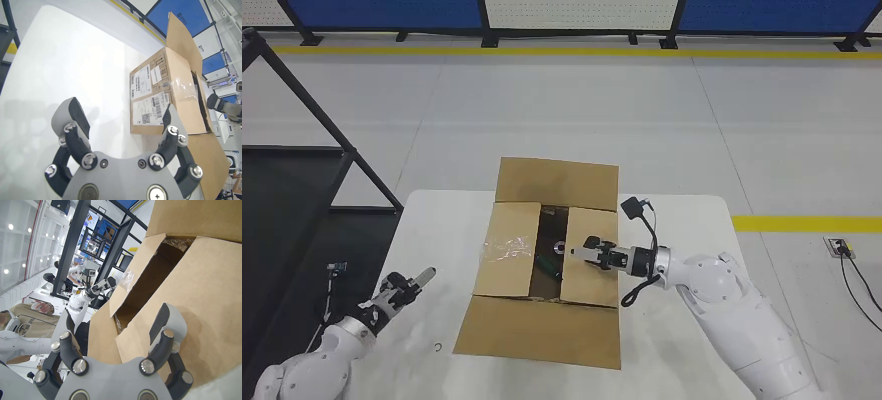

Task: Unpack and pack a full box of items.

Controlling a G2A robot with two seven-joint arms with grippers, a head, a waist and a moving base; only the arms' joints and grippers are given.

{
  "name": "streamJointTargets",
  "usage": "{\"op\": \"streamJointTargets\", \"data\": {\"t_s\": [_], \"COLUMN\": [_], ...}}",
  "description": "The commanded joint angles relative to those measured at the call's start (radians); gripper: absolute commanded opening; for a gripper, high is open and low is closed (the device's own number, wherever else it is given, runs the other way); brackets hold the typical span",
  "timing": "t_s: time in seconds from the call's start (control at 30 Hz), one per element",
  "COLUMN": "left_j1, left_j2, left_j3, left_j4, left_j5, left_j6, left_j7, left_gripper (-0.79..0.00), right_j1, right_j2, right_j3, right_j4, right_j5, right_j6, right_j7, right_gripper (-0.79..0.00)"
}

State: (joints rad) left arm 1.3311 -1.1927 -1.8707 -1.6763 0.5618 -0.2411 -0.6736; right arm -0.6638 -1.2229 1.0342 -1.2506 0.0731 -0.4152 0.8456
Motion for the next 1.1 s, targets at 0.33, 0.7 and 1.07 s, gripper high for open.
{"op": "streamJointTargets", "data": {"t_s": [0.33,0.7,1.07], "left_j1": [0.026,0.012,-0.048], "left_j2": [0.0,0.001,-0.004], "left_j3": [0.217,0.291,0.357], "left_j4": [-0.018,0.039,0.107], "left_j5": [0.54,0.647,0.684], "left_j6": [0.045,0.014,0.025], "left_j7": [0.277,0.358,0.386], "left_gripper": [0.0,0.0,0.0], "right_j1": [0.001,-0.015,-0.028], "right_j2": [-0.002,0.002,0.005], "right_j3": [0.0,0.012,0.02], "right_j4": [0.004,-0.013,-0.031], "right_j5": [0.001,-0.008,-0.017], "right_j6": [-0.001,0.007,0.014], "right_j7": [-0.004,-0.007,-0.008], "right_gripper": [0.0,0.0,0.0]}}
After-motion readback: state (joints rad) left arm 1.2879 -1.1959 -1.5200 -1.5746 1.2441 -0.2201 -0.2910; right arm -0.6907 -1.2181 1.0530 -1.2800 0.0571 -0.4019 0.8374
